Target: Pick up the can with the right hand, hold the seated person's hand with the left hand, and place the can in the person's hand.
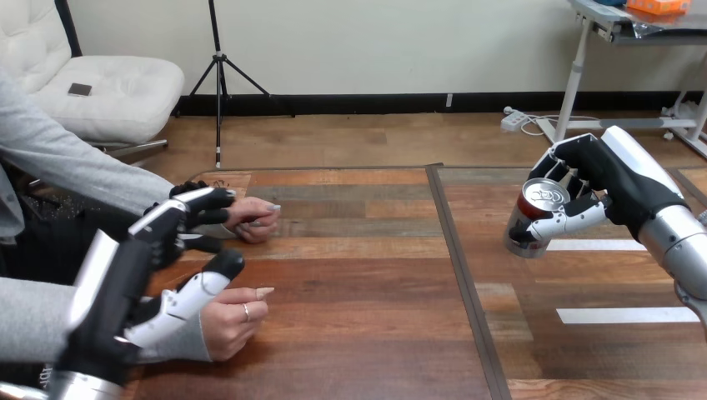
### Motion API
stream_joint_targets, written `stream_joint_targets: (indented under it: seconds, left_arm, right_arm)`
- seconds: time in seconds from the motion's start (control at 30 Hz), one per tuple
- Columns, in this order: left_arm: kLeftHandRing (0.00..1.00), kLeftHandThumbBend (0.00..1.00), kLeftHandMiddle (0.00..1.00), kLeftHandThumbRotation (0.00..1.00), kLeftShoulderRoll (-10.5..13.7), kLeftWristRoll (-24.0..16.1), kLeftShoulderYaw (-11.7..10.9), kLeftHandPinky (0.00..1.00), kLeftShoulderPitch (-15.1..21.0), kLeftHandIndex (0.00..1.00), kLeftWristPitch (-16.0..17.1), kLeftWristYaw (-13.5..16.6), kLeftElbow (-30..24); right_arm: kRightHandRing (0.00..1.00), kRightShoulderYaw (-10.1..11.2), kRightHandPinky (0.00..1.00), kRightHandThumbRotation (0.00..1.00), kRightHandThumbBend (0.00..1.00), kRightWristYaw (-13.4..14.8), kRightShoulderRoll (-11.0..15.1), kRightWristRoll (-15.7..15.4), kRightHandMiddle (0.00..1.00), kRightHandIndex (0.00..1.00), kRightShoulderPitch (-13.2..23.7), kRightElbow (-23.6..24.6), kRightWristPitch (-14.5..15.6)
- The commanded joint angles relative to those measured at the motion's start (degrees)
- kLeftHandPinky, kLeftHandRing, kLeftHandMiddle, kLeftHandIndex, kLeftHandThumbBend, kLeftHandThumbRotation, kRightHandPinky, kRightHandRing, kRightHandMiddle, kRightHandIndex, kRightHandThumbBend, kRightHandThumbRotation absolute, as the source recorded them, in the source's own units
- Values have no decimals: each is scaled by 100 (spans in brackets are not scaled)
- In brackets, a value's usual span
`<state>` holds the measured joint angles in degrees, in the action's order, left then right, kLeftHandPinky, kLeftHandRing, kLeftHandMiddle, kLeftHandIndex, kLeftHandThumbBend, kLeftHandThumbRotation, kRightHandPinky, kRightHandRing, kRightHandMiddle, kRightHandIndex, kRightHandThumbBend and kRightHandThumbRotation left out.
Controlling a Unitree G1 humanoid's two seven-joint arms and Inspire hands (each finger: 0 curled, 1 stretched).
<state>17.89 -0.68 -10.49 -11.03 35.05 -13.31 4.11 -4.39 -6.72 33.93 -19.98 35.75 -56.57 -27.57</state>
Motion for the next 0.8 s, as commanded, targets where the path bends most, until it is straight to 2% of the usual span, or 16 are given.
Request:
stream_joint_targets:
  seconds: [0.0,0.2,0.53,0.63,0.77]
  left_arm:
    - [79,98,81,62,330,14,-171,59,492,77,158,-22,-254]
    - [83,100,85,58,538,59,-249,61,535,79,67,-61,-270]
    - [97,100,96,54,796,-68,-320,73,502,90,-218,-77,-407]
    - [98,100,97,54,881,-304,-345,75,493,91,-241,-13,-452]
    - [97,100,97,55,1058,-885,-392,74,481,92,-380,96,-571]
  right_arm:
    - [27,107,22,0,93,29,-1,202,33,40,344,322,-176]
    - [29,135,24,0,93,11,-58,287,35,40,317,337,-175]
    - [32,83,28,0,91,15,-102,343,38,40,289,329,-188]
    - [32,71,28,0,90,17,-109,344,38,40,282,331,-194]
    - [33,64,29,0,90,38,-121,346,38,40,283,275,-271]
